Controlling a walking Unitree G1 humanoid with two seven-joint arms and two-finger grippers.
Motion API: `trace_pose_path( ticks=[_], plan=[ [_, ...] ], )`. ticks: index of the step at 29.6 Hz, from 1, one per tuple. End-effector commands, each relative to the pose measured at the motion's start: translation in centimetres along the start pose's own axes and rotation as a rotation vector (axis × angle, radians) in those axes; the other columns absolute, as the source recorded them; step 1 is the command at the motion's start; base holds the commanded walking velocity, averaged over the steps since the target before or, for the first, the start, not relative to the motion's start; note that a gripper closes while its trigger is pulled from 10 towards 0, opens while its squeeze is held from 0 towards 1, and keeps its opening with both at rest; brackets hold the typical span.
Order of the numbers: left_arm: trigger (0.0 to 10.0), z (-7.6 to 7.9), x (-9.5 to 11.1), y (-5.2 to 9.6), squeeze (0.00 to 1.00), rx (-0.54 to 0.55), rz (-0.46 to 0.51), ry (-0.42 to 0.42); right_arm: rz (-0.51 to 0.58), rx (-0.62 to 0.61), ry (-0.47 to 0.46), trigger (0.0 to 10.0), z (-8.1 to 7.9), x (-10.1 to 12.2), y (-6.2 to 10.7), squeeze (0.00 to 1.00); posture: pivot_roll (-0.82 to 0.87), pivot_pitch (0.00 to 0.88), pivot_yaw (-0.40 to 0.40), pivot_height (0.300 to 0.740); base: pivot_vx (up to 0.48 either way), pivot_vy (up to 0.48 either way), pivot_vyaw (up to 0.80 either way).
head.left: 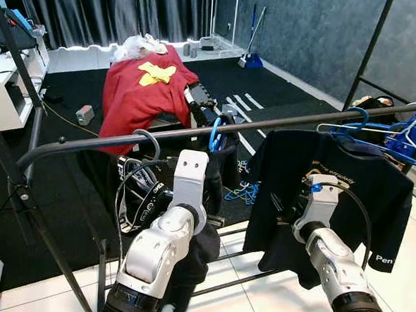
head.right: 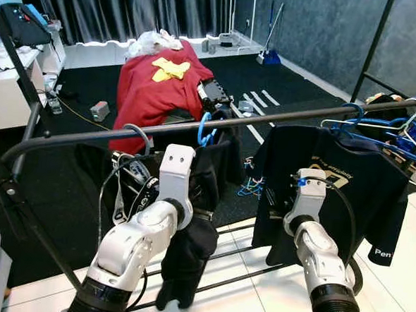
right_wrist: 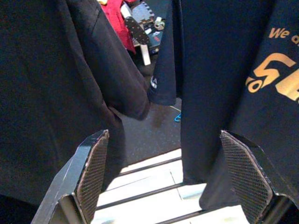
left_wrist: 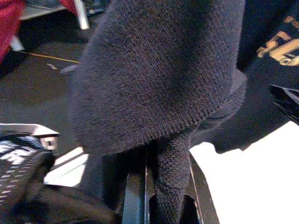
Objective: Hang hanger
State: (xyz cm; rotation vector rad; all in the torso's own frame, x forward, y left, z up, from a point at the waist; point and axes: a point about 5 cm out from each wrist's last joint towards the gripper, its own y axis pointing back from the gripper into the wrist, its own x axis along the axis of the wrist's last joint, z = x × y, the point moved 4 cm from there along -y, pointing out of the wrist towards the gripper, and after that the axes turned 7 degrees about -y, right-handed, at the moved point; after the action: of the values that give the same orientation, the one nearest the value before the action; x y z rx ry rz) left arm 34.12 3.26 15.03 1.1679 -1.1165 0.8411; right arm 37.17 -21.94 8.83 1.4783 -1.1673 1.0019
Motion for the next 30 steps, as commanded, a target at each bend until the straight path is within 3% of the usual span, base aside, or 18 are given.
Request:
trace_pose_path(
  ticks=[1, 2, 5, 12, 19, 20, 21, 23, 24, 25, 27, 30],
  plan=[
    [10.0, 2.0, 1.6, -0.1, 0.0, -0.015, 0.027, 0.07, -0.013, -0.014, -0.009, 10.0, 0.3, -0.3, 0.1, 0.0, -0.17, 0.0, -0.003, 0.74, 0.0, 0.0, 0.0],
    [10.0, 2.0, 1.6, -0.1, 0.0, -0.015, 0.027, 0.07, -0.013, -0.014, -0.009, 10.0, 0.3, -0.3, 0.1, 0.0, -0.17, 0.0, -0.003, 0.74, 0.0, 0.0, 0.0],
    [10.0, 2.1, -0.3, -0.5, 0.0, 0.029, -0.102, 0.074, -0.024, -0.03, -0.005, 10.0, 0.4, -0.4, 0.2, 0.0, -0.18, 0.0, -0.002, 0.74, 0.0, 0.0, 0.0],
    [10.0, 2.4, -1.6, -0.7, 0.0, 0.067, -0.204, 0.067, -0.029, -0.044, -0.002, 10.0, 0.7, -0.4, 0.2, 0.0, -0.18, 0.0, 0.0, 0.74, 0.0, 0.0, 0.0],
    [10.0, 2.2, -1.5, -1.0, 0.0, 0.109, -0.206, 0.057, -0.029, -0.051, -0.002, 10.0, 0.8, -0.3, 0.2, 0.0, -0.19, 0.0, 0.004, 0.74, 0.0, 0.0, 0.0],
    [10.0, 2.0, -1.2, -1.1, 0.14, 0.106, -0.179, 0.028, -0.028, -0.052, -0.002, 10.0, 0.8, -0.3, 0.3, 0.0, -0.19, 0.0, 0.005, 0.74, 0.0, 0.0, 0.0],
    [10.0, 2.0, -0.9, -1.1, 1.0, 0.074, -0.155, 0.011, -0.026, -0.054, -0.003, 10.0, 0.8, -0.3, 0.3, 0.0, -0.19, 0.0, 0.005, 0.74, 0.0, 0.0, 0.0],
    [10.0, 1.9, -0.3, -0.9, 1.0, 0.039, -0.104, -0.026, -0.026, -0.056, -0.004, 10.0, 0.8, -0.2, 0.3, 0.0, -0.19, 0.0, 0.005, 0.74, 0.0, 0.0, 0.0],
    [10.0, 2.3, 0.6, -0.4, 1.0, -0.041, -0.026, -0.042, -0.026, -0.056, -0.004, 10.0, 0.8, -0.2, 0.3, 0.0, -0.19, 0.0, 0.004, 0.74, 0.0, 0.0, 0.0],
    [10.0, 2.3, 0.6, -0.4, 1.0, -0.041, -0.026, -0.042, -0.026, -0.056, -0.004, 10.0, 0.8, -0.2, 0.3, 0.0, -0.19, 0.0, 0.004, 0.74, 0.0, 0.0, 0.0],
    [10.0, 1.5, 1.6, 0.7, 1.0, -0.116, 0.067, -0.06, -0.027, -0.056, -0.004, 10.0, 0.9, -0.2, 0.3, 0.0, -0.19, 0.0, 0.004, 0.74, 0.0, 0.0, 0.0],
    [10.0, 0.6, 2.1, 1.4, 1.0, -0.139, 0.115, -0.076, -0.028, -0.057, -0.003, 10.0, 1.0, -0.2, 0.3, 0.0, -0.19, 0.0, 0.004, 0.74, 0.0, 0.0, 0.0]
  ],
)
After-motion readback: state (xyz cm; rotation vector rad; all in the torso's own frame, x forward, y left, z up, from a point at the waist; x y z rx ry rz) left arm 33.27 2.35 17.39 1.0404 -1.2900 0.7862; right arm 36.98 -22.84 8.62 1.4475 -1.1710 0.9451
